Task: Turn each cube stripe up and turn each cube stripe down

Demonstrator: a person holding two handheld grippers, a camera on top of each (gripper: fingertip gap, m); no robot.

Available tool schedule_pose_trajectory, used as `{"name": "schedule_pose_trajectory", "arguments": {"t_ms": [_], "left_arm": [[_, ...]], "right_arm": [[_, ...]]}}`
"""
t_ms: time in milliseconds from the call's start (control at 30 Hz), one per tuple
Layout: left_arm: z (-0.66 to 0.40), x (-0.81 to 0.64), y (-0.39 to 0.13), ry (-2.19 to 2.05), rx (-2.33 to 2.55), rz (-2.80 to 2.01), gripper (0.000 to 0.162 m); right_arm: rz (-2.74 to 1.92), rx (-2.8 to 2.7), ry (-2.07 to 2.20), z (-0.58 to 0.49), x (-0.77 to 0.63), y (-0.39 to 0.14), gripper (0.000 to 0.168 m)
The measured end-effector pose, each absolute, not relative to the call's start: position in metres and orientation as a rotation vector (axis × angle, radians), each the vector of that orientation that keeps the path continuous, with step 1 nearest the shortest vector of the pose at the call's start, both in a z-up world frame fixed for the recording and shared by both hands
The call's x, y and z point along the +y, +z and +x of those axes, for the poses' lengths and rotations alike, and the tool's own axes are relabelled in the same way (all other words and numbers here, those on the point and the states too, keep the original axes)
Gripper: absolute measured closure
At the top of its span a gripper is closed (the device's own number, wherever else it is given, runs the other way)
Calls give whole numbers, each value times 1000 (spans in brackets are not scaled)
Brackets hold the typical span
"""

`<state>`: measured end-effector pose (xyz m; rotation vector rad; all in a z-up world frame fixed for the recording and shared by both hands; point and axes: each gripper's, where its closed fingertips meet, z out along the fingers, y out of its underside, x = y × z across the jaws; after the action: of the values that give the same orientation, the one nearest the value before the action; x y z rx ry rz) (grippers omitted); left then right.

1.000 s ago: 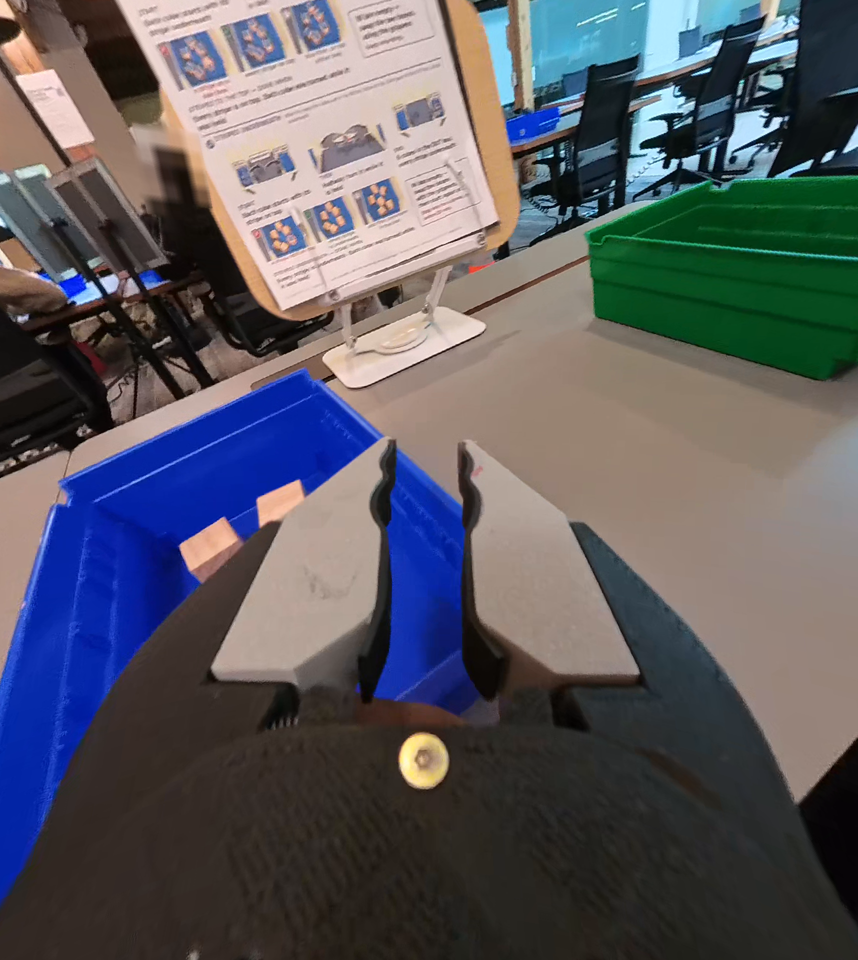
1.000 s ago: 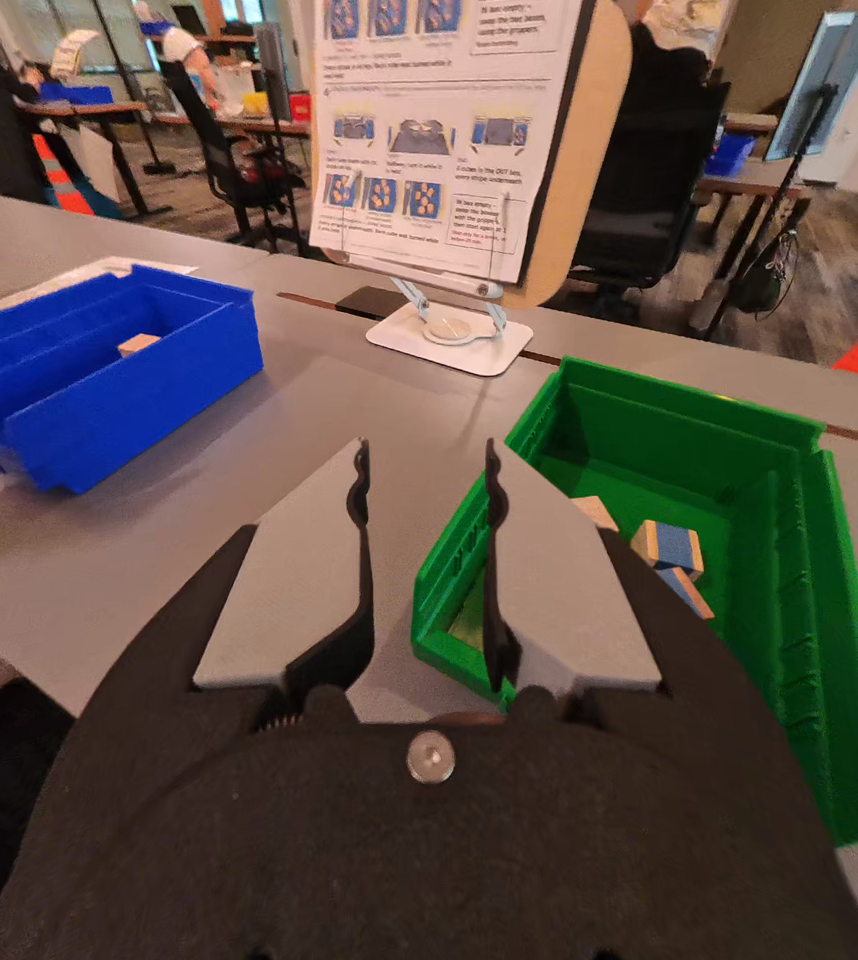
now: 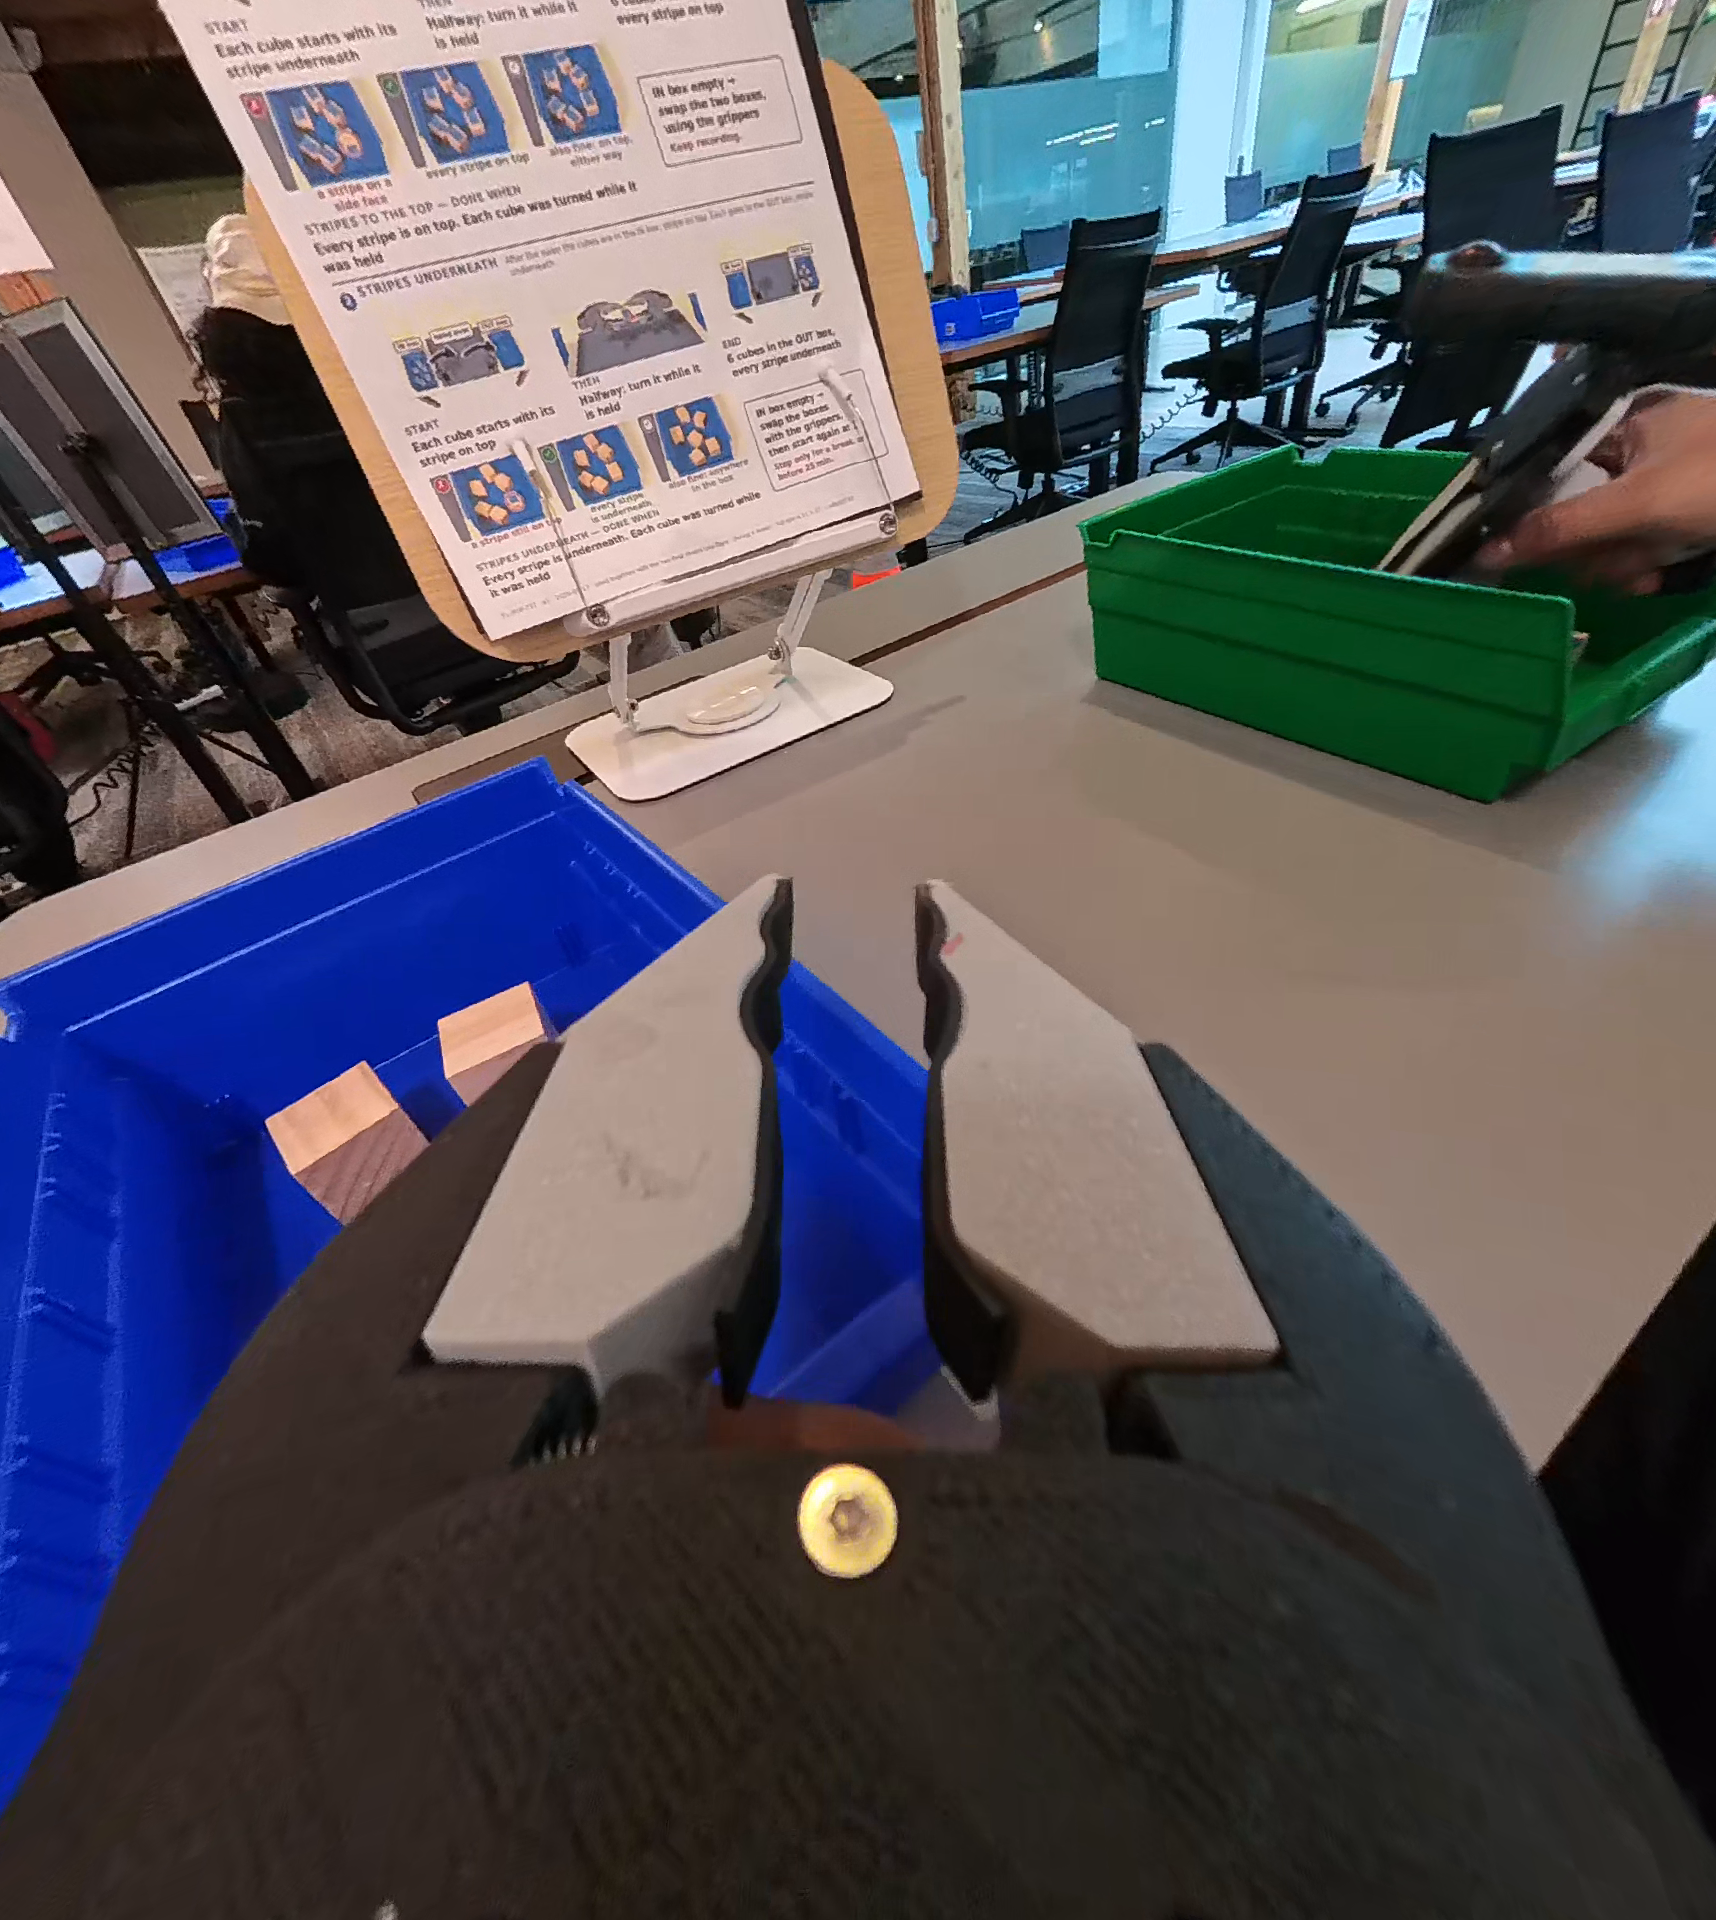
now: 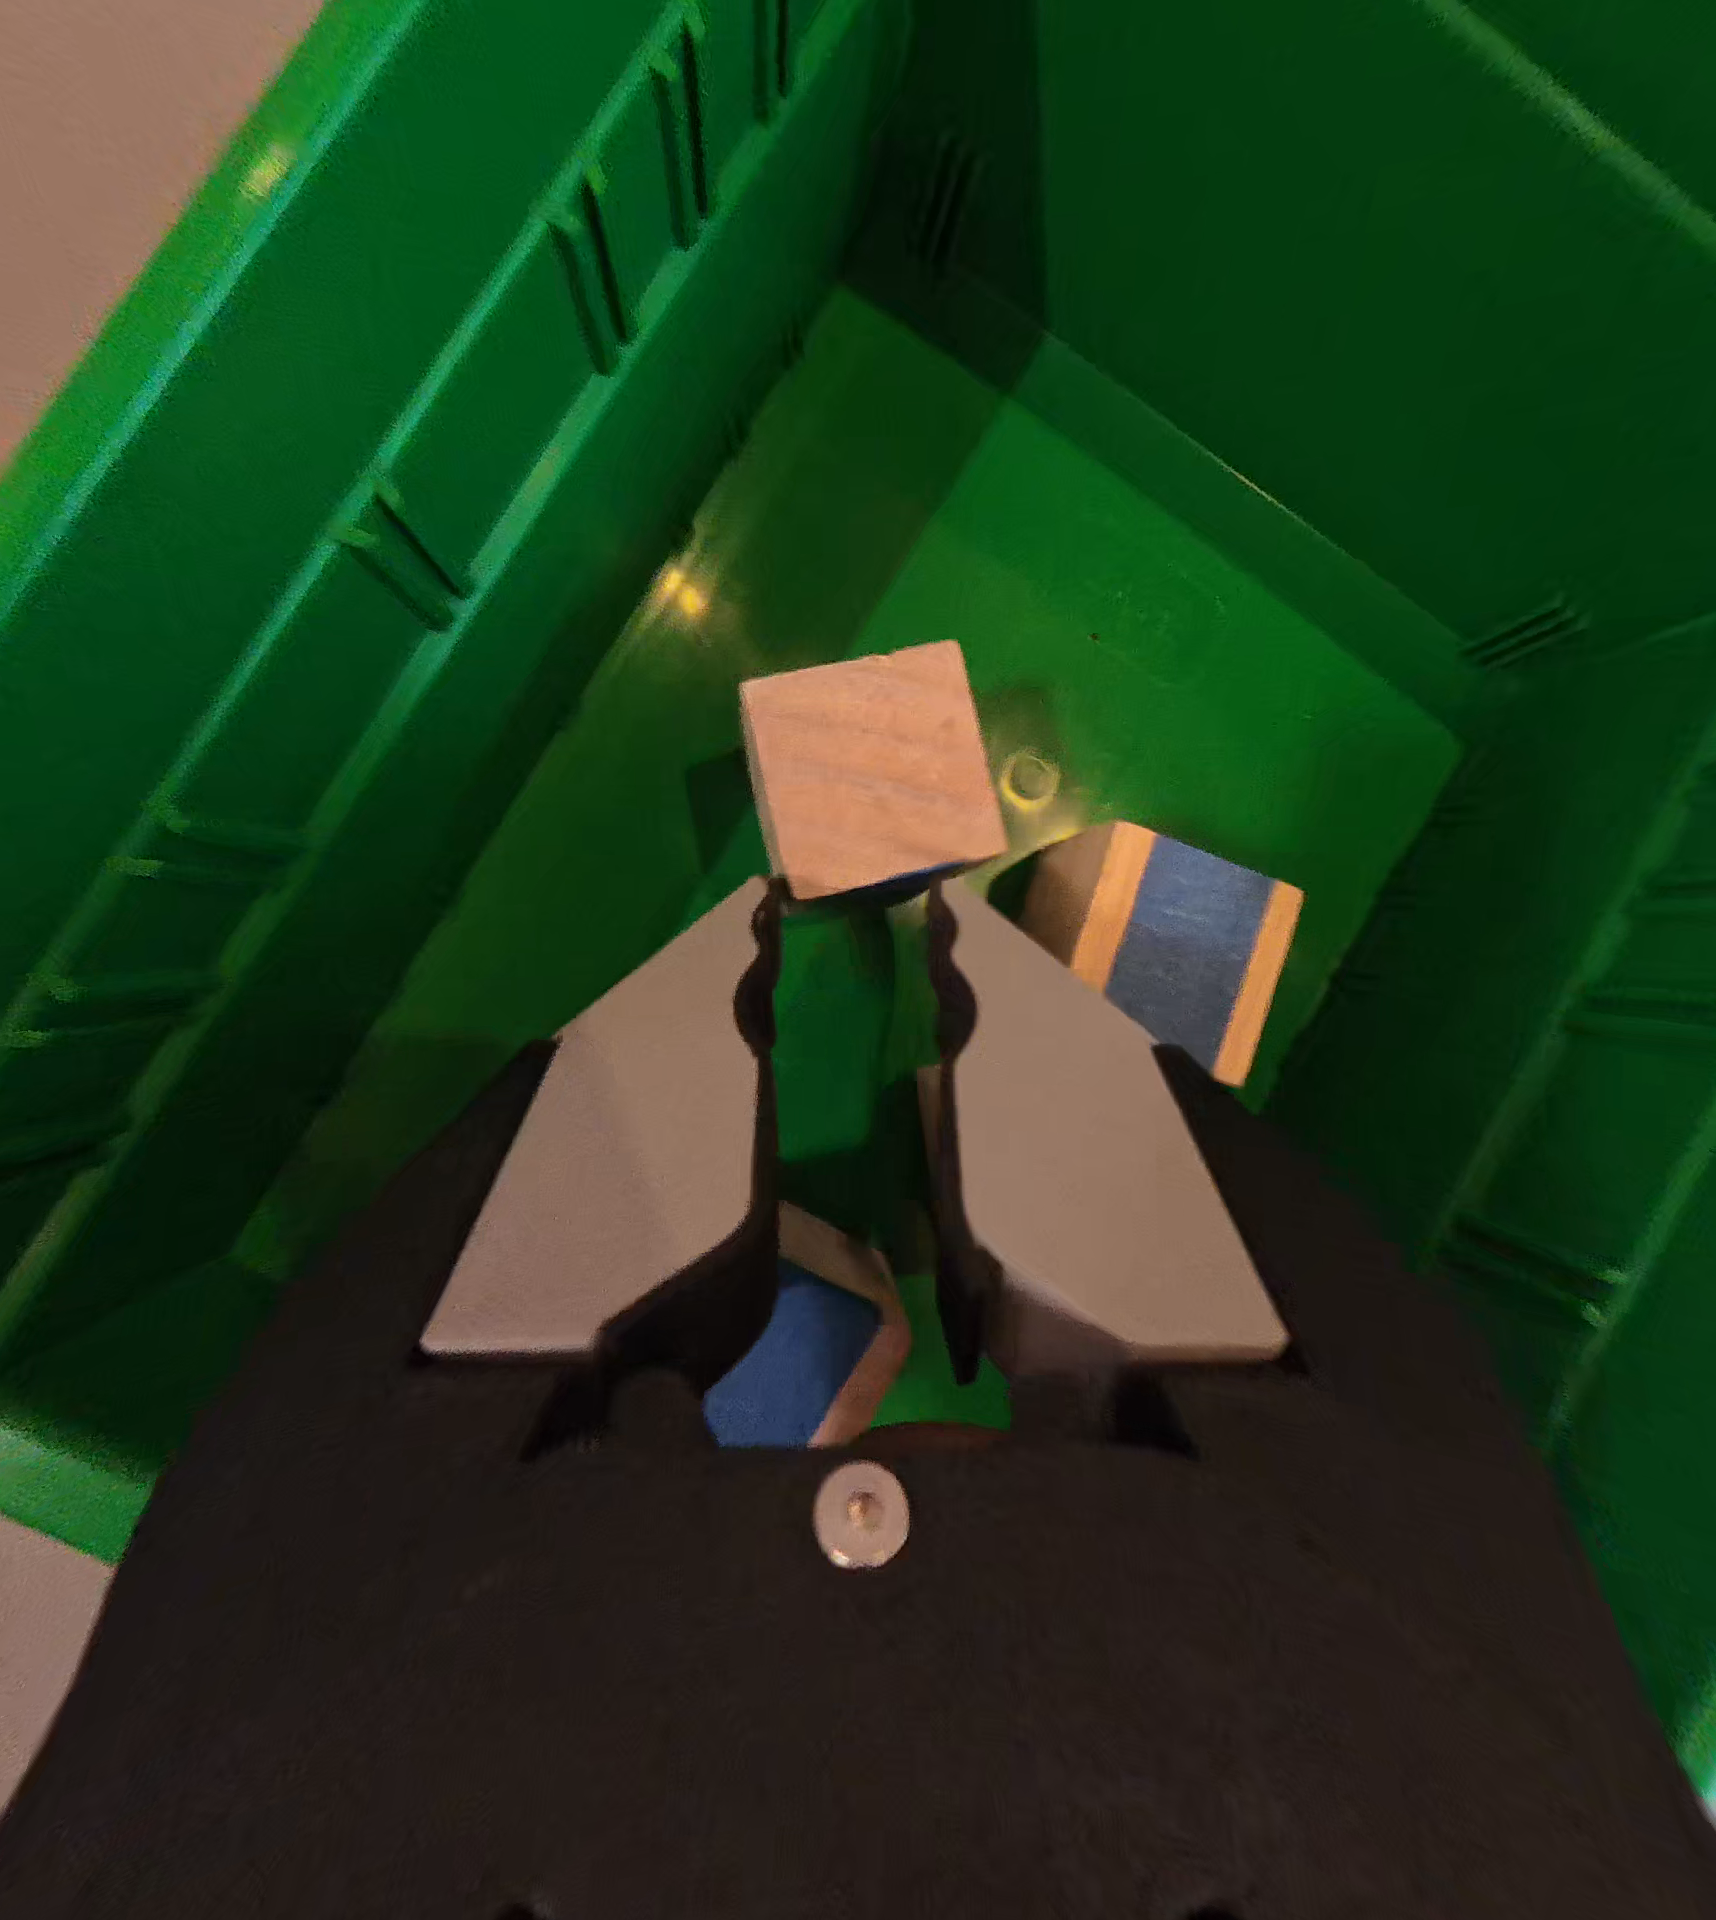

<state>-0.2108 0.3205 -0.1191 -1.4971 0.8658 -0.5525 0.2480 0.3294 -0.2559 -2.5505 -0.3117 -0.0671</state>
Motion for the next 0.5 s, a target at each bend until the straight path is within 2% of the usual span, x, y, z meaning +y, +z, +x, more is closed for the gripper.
{"name": "schedule_pose_trajectory", "arguments": {"t_ms": [100, 133, 200, 233, 500], "left_arm": [[-209, 317, -118, -538, 885, -1486, 140], [-208, 316, -119, -537, 891, -1485, 140], [-206, 314, -119, -546, 903, -1485, 140], [-206, 313, -119, -548, 907, -1483, 140], [-199, 309, -126, -549, 953, -1486, 140]], "right_arm": [[-2496, -295, 1, 244, 333, -244, 162], [-2484, -301, 13, 243, 333, -241, 162], [-2521, -293, -21, 247, 330, -246, 139], [-2534, -302, -48, 249, 330, -248, 132], [-2463, -567, -224, 257, 348, -237, 130]]}}
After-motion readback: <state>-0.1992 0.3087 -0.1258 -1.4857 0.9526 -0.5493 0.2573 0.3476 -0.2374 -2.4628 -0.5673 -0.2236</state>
